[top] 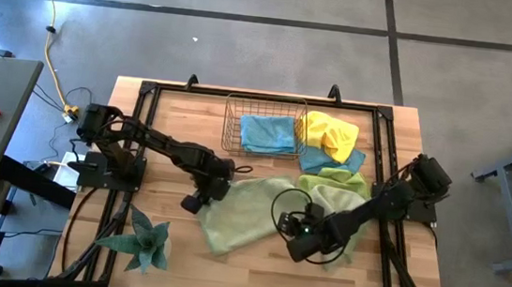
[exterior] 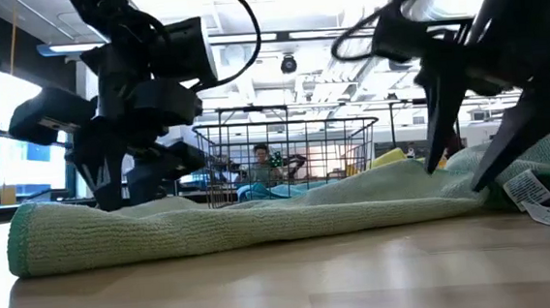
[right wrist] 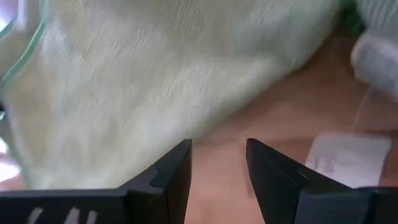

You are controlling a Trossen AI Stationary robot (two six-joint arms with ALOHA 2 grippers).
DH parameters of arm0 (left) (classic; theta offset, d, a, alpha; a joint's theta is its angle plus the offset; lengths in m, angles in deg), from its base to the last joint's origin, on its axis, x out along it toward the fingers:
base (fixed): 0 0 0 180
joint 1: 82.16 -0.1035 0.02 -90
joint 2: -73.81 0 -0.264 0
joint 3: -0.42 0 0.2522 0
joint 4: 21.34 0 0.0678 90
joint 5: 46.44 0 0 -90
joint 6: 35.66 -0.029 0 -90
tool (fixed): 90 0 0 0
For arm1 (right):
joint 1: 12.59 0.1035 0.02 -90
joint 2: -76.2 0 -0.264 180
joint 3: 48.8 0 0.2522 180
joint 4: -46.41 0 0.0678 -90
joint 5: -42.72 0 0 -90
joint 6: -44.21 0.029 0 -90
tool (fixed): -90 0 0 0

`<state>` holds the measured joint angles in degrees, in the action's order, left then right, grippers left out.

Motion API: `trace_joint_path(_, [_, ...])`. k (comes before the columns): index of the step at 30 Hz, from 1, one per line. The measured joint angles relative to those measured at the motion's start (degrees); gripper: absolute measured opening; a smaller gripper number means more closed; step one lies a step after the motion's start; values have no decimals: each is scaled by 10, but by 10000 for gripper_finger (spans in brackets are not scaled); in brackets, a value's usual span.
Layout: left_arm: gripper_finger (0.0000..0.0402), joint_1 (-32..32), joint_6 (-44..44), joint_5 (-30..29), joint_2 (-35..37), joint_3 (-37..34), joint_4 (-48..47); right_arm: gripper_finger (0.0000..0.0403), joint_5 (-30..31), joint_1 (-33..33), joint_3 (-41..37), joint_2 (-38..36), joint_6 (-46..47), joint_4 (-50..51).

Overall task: Fold microfiber towels
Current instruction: Fold the left light green towel

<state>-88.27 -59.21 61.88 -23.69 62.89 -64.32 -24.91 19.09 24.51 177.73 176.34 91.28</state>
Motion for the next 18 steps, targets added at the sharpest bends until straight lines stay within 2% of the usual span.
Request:
trace_joint_path(5, [131,2,12,11,0,-1,4,144,46,-27,0,2,-37,-5])
trace_joint_path(12, [131,26,24,42,2,-1,-115,144,42,-65,0,2,-133,-10])
trace_joint_path(18, [131,48,55,26,27,6,-141,144,41,-87,0,2,-190,-10])
